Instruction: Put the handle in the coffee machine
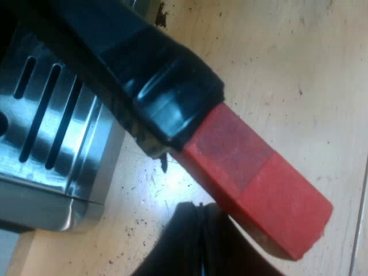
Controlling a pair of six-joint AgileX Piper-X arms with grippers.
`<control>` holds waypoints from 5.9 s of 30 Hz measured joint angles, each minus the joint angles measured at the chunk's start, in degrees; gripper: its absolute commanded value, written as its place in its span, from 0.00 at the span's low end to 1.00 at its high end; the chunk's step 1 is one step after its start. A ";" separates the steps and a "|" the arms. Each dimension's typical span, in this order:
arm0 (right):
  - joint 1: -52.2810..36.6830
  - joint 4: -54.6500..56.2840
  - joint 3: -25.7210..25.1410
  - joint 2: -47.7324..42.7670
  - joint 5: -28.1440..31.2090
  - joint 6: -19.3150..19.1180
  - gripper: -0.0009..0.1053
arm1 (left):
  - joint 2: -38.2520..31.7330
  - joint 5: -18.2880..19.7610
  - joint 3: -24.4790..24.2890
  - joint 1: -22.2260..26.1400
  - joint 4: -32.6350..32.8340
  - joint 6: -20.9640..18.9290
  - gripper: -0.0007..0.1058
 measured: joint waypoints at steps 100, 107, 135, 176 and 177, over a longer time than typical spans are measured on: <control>6.85 94.41 -10.14 -36.71 -41.62 39.90 0.67 | -18.48 -12.75 17.04 -26.79 -26.63 -26.05 0.01; 6.85 94.41 -10.14 -36.71 -41.62 40.00 0.67 | -18.20 -13.23 17.04 -27.23 -27.11 -26.05 0.01; -6.75 102.85 -18.16 -36.71 -55.04 33.67 0.67 | -35.98 -23.49 2.92 -5.85 -16.60 -38.09 0.74; -72.82 131.90 -21.49 -68.97 -69.68 23.22 0.67 | -51.77 -24.71 -3.16 8.03 -24.31 -46.51 0.81; -72.82 131.90 -20.89 -70.50 -69.68 22.55 0.67 | -53.82 -24.71 -2.50 8.21 -24.40 -46.65 0.81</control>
